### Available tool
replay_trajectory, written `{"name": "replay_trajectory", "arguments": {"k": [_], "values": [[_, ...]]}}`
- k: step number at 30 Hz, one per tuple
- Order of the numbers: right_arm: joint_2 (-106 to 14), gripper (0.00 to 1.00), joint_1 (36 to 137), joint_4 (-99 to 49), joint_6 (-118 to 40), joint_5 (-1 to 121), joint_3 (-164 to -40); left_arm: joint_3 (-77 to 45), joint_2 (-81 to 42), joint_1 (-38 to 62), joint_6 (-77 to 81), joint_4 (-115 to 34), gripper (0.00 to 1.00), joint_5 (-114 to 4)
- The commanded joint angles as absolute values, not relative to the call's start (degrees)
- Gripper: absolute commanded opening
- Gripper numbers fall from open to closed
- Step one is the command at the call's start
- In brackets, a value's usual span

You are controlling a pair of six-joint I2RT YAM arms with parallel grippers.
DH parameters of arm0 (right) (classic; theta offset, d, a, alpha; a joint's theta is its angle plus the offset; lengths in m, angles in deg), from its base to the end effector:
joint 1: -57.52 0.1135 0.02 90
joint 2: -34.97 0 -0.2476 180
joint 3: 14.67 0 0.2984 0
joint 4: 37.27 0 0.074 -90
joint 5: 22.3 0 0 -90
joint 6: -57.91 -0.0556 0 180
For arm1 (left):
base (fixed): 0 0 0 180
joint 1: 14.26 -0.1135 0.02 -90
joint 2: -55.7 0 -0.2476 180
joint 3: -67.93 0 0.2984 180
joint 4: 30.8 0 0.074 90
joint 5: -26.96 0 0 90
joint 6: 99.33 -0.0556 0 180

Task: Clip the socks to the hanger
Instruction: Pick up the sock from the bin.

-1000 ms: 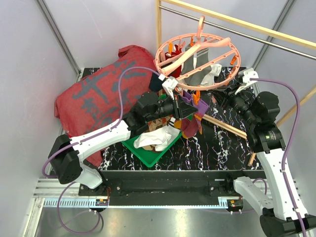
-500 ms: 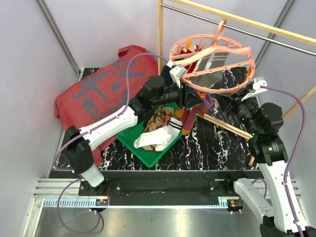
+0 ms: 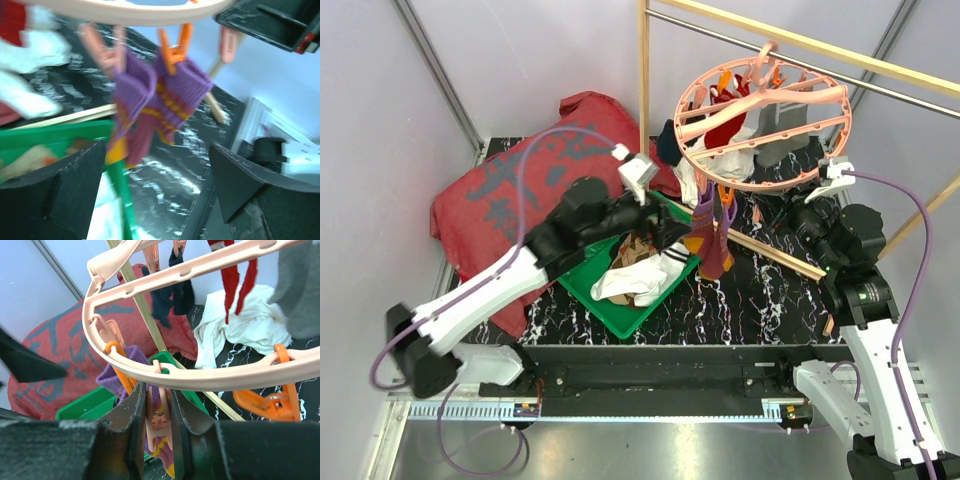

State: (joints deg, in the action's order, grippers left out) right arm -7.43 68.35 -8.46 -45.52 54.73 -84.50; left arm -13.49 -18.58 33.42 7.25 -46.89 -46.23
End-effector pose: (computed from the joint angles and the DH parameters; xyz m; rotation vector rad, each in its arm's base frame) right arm 0.2237 0.0555 0.4148 -0.1419 1.6114 0.5085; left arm 0.2404 -0.2879 0.3691 0.7134 1.7013 -1.0612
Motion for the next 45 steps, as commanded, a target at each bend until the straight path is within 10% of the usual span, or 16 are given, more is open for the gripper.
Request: {"name": "replay_trajectory", "arguments": {"k": [1, 18, 41, 45], "values": [[-7.75, 0.17, 68.51, -9.94, -46.42, 57.16, -84.45, -8.03, -10.67, 33.20, 3.15, -53.72, 0.88, -62.31], [-7.14, 0.17, 68.51, -9.94, -45.36, 57.77, -83.92, -15.55, -36.02, 38.03, 10.18, -58.92, 0.50, -73.94], [-6.87, 0.17, 68.51, -8.97, -43.52, 57.24, -83.57, -34.38, -67.61, 38.47, 8.34, -67.45, 0.35, -81.94], [-6.87, 0.17, 68.51, -8.88, -43.61, 57.07, -83.57, -33.67, -67.08, 38.47, 8.43, -67.45, 0.14, -81.94]]}}
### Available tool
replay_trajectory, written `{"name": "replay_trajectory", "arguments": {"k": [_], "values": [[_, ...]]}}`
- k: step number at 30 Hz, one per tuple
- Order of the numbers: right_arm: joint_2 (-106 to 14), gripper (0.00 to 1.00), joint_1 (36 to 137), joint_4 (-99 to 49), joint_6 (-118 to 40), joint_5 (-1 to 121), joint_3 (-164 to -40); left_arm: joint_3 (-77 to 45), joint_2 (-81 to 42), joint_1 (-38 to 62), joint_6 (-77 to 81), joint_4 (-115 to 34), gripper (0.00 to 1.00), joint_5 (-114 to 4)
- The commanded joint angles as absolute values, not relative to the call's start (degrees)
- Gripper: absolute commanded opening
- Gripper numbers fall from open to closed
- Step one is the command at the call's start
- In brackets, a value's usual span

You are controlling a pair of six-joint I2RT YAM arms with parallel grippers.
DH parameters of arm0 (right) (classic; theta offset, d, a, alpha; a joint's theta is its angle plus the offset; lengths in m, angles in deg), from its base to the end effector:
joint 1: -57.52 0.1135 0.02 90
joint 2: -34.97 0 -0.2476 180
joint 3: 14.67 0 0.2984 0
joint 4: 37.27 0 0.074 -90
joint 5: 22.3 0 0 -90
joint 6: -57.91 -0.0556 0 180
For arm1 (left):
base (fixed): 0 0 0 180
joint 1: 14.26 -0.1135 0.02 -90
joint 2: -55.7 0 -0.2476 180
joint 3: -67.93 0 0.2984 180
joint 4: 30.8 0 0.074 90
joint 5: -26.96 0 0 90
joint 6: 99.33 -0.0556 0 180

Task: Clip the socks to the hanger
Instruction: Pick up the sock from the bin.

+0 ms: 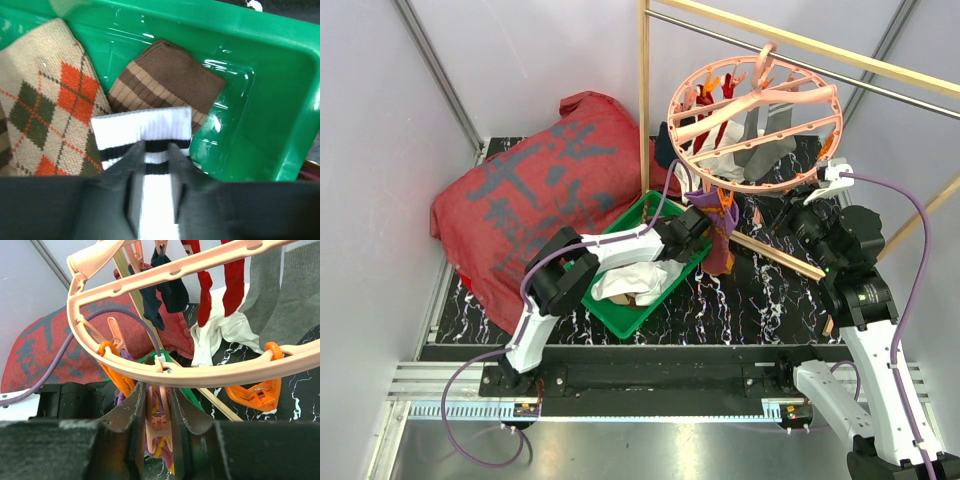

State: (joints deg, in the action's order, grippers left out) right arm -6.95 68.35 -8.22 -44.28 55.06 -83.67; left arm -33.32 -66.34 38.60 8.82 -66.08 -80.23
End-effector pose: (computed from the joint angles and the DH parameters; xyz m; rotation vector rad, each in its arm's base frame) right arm 0.2233 0.0551 0.4104 -0.1538 1.6188 0.4872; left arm 0.3158 -0.3897 0.1120 0.6327 2.4093 -0.1347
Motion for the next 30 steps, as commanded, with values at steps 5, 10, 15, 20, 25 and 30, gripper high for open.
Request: {"name": "replay_trajectory", "arguments": {"k": [5, 10, 15, 20, 25, 30], "values": [[-6.52, 0.17, 68.59, -8.79, -43.43, 56.98, -83.66, -32.35, -64.98, 38.47, 7.64, -66.92, 0.00, -82.29], [-6.17, 0.17, 68.51, -8.62, -43.61, 56.89, -83.75, -26.12, -55.85, 38.47, 6.84, -63.59, 0.00, -83.17], [-6.25, 0.17, 68.51, -8.44, -43.25, 57.07, -84.18, -16.65, -42.07, 38.47, 5.88, -58.06, 0.00, -82.91], [-6.17, 0.17, 68.59, -8.53, -43.17, 57.24, -84.27, -10.39, -32.20, 38.47, 3.42, -54.45, 0.00, -81.85], [-6.43, 0.17, 68.51, -8.53, -43.69, 57.07, -84.54, -4.76, -22.27, 38.47, 2.01, -49.01, 0.00, -81.59], [-6.96, 0.17, 68.51, -8.53, -44.31, 56.89, -85.07, 0.69, -10.86, 39.08, 1.57, -39.62, 0.00, -78.52]]}}
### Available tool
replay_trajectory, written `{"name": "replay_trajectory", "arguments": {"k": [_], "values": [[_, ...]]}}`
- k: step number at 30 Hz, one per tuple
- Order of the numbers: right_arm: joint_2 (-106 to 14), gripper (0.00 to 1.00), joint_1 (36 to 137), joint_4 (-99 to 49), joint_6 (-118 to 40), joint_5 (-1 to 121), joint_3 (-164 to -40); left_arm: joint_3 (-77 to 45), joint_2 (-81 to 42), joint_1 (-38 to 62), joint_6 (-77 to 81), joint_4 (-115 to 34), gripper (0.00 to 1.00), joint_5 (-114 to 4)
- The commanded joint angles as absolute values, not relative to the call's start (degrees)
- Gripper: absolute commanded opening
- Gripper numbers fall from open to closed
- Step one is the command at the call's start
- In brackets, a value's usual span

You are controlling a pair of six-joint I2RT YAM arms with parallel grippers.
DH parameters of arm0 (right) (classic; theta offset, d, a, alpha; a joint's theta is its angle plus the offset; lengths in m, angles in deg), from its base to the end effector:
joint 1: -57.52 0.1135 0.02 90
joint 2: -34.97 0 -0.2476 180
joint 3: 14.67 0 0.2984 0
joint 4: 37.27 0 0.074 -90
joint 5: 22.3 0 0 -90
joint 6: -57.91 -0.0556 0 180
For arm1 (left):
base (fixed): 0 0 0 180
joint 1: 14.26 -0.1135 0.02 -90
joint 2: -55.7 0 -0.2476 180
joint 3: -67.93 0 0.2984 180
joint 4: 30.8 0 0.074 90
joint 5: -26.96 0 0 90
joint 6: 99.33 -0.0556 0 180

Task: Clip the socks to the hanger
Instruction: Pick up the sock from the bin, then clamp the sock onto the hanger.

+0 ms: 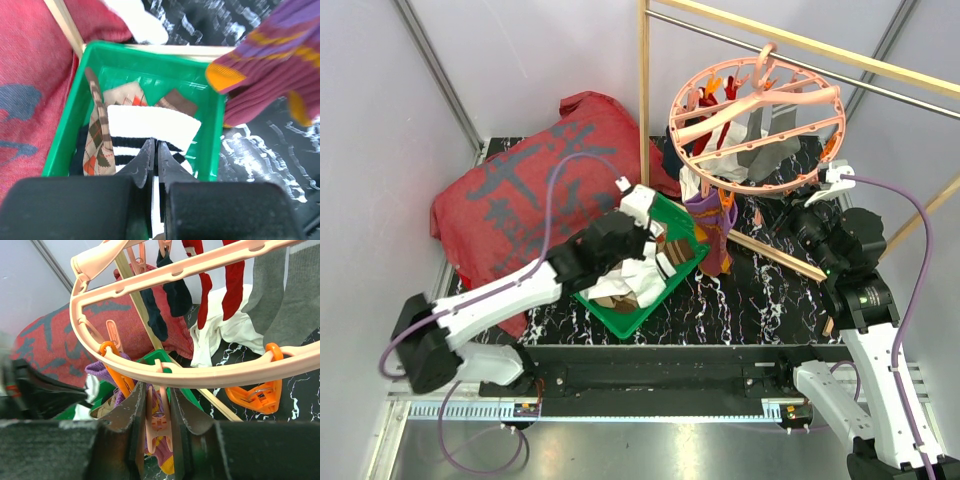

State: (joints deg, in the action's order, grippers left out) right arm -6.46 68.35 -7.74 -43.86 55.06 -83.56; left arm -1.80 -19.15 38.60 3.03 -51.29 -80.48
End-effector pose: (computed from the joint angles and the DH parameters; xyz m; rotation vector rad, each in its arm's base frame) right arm 0.2210 0.0547 0.4103 -0.1596 1.6194 0.4815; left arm 0.2349 -0.2825 0.2710 0.5140 1.9546 -0.4227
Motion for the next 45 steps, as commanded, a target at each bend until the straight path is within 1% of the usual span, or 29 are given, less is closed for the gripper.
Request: {"name": "replay_trajectory", "arguments": {"k": [1, 5, 10, 13, 17, 23, 28, 36, 45], "values": [[-7.13, 0.17, 68.51, -8.62, -44.40, 56.98, -85.15, 1.13, -9.44, 39.44, 0.79, -38.37, 0.00, -77.30], [-7.84, 0.17, 68.51, -8.70, -45.27, 56.98, -85.50, -0.09, -3.55, 43.47, -2.20, -35.03, 0.00, -74.30], [-8.54, 0.16, 68.51, -8.79, -46.50, 56.80, -85.94, -2.82, -2.92, 49.36, -2.48, -31.86, 0.00, -69.12], [-8.80, 0.17, 68.51, -8.79, -47.38, 56.63, -86.47, -4.48, -5.11, 52.53, -1.86, -27.65, 0.00, -67.97], [-9.15, 0.16, 68.51, -8.71, -49.05, 56.45, -87.09, -7.82, -12.40, 55.34, -0.89, -21.58, 0.00, -66.39], [-8.90, 0.16, 68.51, -8.62, -50.19, 55.57, -88.67, -12.22, -22.60, 56.32, 0.78, -17.18, 0.00, -64.98], [-8.19, 0.16, 68.51, -8.44, -51.16, 54.78, -89.63, -15.03, -28.48, 56.23, -0.19, -18.14, 0.00, -66.03], [-7.57, 0.16, 68.42, -8.35, -51.61, 54.61, -89.90, -17.49, -33.41, 56.14, -1.68, -18.32, 0.00, -69.10], [-7.31, 0.17, 68.42, -8.27, -52.05, 54.69, -89.46, -18.29, -34.74, 55.52, -1.51, -18.50, 0.00, -72.01]]}}
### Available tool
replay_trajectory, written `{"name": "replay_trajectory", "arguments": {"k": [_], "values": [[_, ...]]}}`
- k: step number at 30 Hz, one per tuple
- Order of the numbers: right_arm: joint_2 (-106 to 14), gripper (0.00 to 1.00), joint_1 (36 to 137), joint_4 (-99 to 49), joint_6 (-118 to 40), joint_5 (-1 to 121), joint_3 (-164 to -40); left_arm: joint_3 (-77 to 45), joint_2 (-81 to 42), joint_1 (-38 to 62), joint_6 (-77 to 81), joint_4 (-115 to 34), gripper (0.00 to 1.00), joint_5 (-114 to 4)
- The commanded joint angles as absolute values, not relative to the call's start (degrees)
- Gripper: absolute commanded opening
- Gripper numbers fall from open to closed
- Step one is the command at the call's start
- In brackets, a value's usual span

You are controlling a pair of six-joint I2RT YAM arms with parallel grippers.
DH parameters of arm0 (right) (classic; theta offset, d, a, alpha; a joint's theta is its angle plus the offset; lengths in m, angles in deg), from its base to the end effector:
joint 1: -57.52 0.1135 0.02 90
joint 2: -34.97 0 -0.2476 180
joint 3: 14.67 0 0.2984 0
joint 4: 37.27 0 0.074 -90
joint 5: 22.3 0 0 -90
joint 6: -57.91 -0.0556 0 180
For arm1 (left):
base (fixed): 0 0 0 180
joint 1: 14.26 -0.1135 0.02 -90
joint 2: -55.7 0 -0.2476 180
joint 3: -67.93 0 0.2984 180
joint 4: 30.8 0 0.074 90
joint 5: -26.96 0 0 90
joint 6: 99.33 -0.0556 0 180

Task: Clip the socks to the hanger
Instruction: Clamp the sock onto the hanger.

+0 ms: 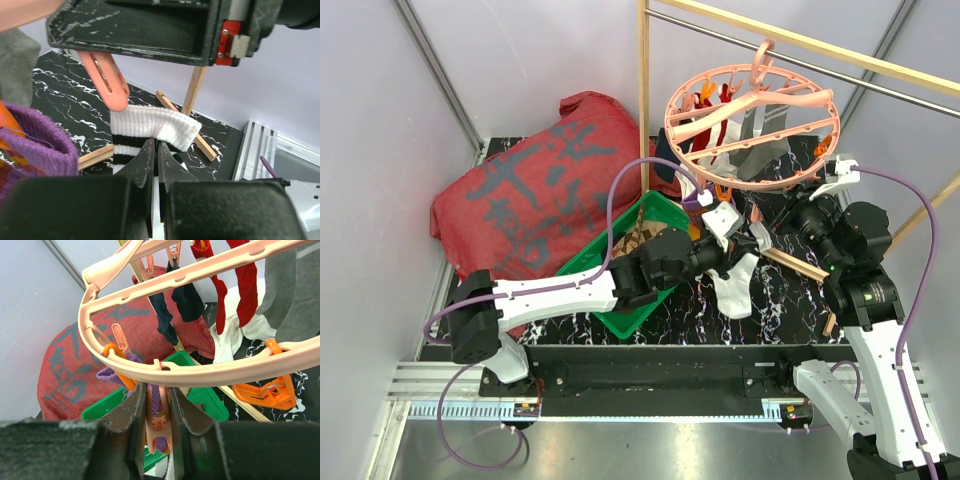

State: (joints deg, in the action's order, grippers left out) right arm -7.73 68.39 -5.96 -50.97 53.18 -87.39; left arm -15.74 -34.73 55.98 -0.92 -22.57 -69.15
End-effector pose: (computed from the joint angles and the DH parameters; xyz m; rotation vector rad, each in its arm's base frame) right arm 0.2175 0.0560 0.4278 -0.0878 1.6234 0.6036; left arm 0.1568 -0.4191 0.3293 0.7615 1.4455 -0.9934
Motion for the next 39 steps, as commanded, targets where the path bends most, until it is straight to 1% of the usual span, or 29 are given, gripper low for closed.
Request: {"name": "replay_trajectory", "arguments": {"k": [1, 14, 22, 35, 37, 38, 39], "values": [[-7.14, 0.17, 68.51, -8.35, -51.78, 55.04, -89.29, -18.20, -34.74, 55.35, -1.51, -18.15, 0.00, -72.10], [-7.05, 0.17, 68.51, -7.74, -52.31, 57.59, -88.23, -15.13, -33.77, 54.12, -0.72, -13.84, 0.00, -72.80], [-7.57, 0.17, 68.51, -8.00, -53.62, 55.05, -88.05, -15.21, -33.95, 53.59, 0.16, -12.26, 0.00, -72.54], [-7.49, 0.17, 68.51, -9.06, -54.94, 54.78, -86.65, -16.97, -34.47, 53.59, 0.87, -11.20, 0.00, -72.01], [-7.31, 0.21, 68.51, -9.06, -55.03, 54.78, -86.65, -17.14, -34.74, 53.59, 0.87, -11.20, 0.00, -72.01], [-7.22, 0.25, 68.51, -9.06, -54.94, 54.87, -86.56, -17.23, -34.65, 53.59, 0.87, -11.20, 0.00, -72.01], [-7.13, 0.30, 68.51, -9.06, -54.94, 54.87, -86.56, -17.23, -34.74, 53.59, 0.87, -11.20, 0.00, -72.01]]}}
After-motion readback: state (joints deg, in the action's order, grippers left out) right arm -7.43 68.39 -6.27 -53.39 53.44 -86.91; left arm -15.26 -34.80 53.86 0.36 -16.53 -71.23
